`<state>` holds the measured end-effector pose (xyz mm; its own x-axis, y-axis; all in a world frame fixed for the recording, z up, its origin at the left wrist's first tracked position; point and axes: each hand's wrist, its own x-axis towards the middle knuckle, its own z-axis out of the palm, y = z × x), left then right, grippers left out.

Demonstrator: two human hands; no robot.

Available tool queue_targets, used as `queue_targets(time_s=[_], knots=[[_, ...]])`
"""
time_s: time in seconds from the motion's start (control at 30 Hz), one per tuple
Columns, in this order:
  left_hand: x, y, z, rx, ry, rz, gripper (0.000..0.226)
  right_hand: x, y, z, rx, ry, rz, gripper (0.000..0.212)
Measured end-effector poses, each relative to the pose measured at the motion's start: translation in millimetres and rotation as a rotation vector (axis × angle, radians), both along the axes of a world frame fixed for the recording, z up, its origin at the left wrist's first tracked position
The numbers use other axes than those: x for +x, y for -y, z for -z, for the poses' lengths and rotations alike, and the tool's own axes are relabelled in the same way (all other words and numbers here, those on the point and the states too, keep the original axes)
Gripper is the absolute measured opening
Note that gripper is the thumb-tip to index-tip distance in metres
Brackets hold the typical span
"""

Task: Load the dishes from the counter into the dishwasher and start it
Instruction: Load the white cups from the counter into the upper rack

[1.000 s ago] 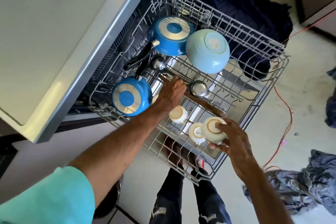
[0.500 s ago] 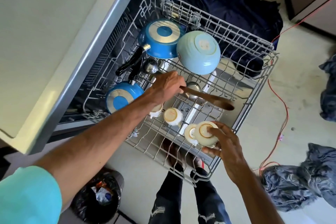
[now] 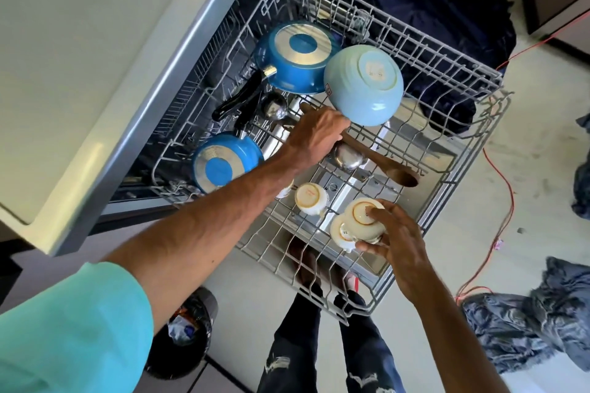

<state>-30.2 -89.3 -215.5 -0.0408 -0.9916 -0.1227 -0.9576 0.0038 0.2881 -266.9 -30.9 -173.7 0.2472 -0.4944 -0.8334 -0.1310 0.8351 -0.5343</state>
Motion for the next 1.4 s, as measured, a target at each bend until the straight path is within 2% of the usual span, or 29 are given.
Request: queue_targets(time_s=[0.1,0.17,0.23,0.37,0.43,0.5,0.57,0.63,0.67,0.83,0.93,1.0,1.1,1.27,1.4], knots=[[1,-14,-5,-0.021,-0.114,-0.113,0.036,9,6,8,0.020,-0.004,0.071,0.026],[4,-29,-11,-0.070,-0.244,-0.195,0.028,17,14,15,-0.006,-0.022,0.052,0.026],[12,-44,-15,-0.035,-0.437,-0.310,0.021,29,24,21,-0.034,-0.029,-0.002,0.029],[21,-71,-35,0.285,-0.874,-0.437,0.046,59,44,26,-0.067,0.001,-0.055,0.040],[19,-83,-39,0.272,-0.986,-0.477,0.057,77,54,24,-0.044,0.006,-0.084,0.040],[20,-92,-36,0.196,-0.978,-0.564,0.062,95,62,23,-0.049,0.010,-0.222,0.036],[20,-99,-31,0.136,-0.952,-0.619,0.063,104,65,27,-0.114,-0.007,-0.433,0.049],[17,-102,-30,0.079,-0.950,-0.613,0.060,107,69,34,-0.295,-0.082,-0.639,0.075],[16,-101,-29,0.053,-0.931,-0.602,0.057,106,72,35,-0.373,-0.090,-0.684,0.082],[29,-125,-21,-0.019,-0.711,-0.741,0.043,140,79,39,-0.840,-0.134,-0.992,0.107],[29,-140,-17,-0.085,-0.636,-0.832,0.038,159,76,48,-0.987,-0.310,-1.065,0.120],[30,-146,-15,-0.069,-0.601,-0.861,0.038,170,74,52,-1.111,-0.369,-1.113,0.116],[28,-150,-13,-0.032,-0.572,-0.896,0.041,187,79,52,-1.157,-0.367,-1.160,0.092],[23,-153,-14,-0.039,-0.552,-0.960,0.045,214,78,57,-1.212,-0.364,-1.268,0.095],[22,-153,-17,-0.069,-0.557,-0.978,0.044,227,80,66,-1.298,-0.436,-1.337,0.081]])
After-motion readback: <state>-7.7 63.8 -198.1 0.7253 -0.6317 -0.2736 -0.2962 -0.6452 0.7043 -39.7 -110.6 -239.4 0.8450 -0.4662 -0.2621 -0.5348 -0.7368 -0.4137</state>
